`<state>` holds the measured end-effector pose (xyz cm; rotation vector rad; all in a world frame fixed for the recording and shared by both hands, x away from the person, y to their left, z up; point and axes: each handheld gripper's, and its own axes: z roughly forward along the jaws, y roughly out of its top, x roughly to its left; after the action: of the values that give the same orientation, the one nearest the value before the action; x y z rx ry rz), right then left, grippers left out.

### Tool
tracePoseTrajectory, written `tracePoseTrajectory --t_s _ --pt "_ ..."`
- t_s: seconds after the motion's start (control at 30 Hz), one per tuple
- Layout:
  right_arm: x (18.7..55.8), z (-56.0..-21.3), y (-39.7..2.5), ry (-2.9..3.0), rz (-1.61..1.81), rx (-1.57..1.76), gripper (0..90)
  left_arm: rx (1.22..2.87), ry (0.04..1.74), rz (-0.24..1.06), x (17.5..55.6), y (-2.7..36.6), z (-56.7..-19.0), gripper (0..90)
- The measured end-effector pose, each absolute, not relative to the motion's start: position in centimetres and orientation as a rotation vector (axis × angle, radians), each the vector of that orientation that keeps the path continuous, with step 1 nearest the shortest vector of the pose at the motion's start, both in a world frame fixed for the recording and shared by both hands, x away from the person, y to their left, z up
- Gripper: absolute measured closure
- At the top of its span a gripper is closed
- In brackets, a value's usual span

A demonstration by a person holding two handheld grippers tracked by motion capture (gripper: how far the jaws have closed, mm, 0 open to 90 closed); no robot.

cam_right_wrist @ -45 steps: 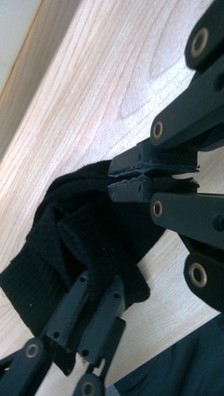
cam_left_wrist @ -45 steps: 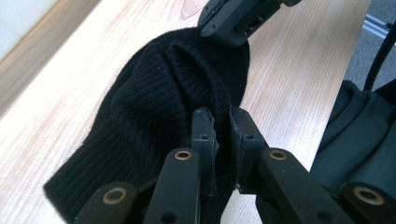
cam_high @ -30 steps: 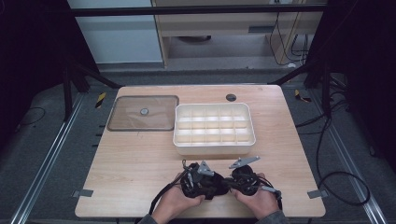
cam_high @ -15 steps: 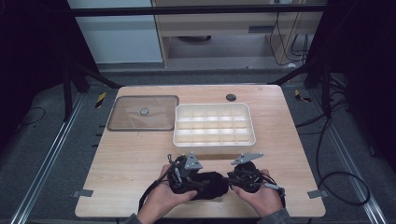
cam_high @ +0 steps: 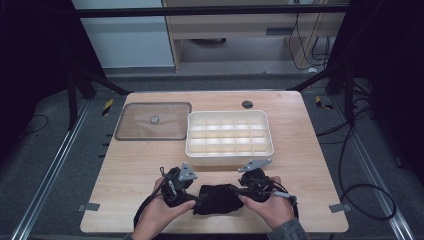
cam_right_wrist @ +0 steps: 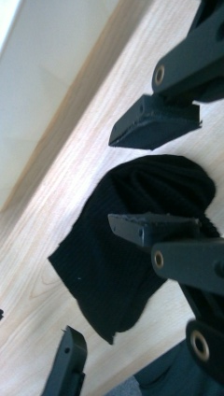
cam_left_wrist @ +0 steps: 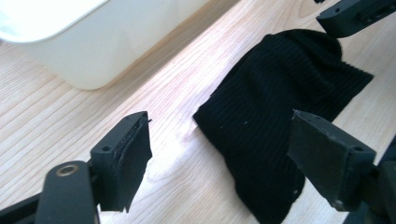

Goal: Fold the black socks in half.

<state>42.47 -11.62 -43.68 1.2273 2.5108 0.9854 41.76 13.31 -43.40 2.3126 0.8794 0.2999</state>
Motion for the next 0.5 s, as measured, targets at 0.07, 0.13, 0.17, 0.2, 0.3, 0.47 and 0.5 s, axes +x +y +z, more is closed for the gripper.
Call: tracePoseTrajectory --t_s 0.07,0.13,0.17,0.2,0.3,0.47,0.5 --pt "42.6 -43.6 -11.4 2.506 0.982 1.24 53.1 2.31 0.885 0.301 41.7 13.5 -43.5 17.2" --pt "42.9 -43.6 -11.2 2.503 0.983 1.235 51.9 2.308 0.887 0.301 41.7 13.9 -43.5 16.8" --pt "43.0 -43.5 -11.0 2.501 0.98 1.243 51.7 2.308 0.889 0.299 41.7 14.1 -43.6 16.0" --pt "43.2 -43.5 -10.9 2.505 0.979 1.232 51.1 2.305 0.894 0.298 41.7 14.2 -43.6 15.2" --pt "43.7 -43.3 -10.4 2.506 0.968 1.233 50.6 2.298 0.904 0.294 41.6 14.6 -43.9 13.9" --pt "44.8 -43.7 -9.5 2.516 0.922 1.244 54.2 2.297 0.923 0.288 41.4 15.0 -44.6 16.1" --pt "44.9 -43.9 -9.3 2.52 0.913 1.244 54.4 2.306 0.927 0.284 41.2 15.0 -44.9 16.3"
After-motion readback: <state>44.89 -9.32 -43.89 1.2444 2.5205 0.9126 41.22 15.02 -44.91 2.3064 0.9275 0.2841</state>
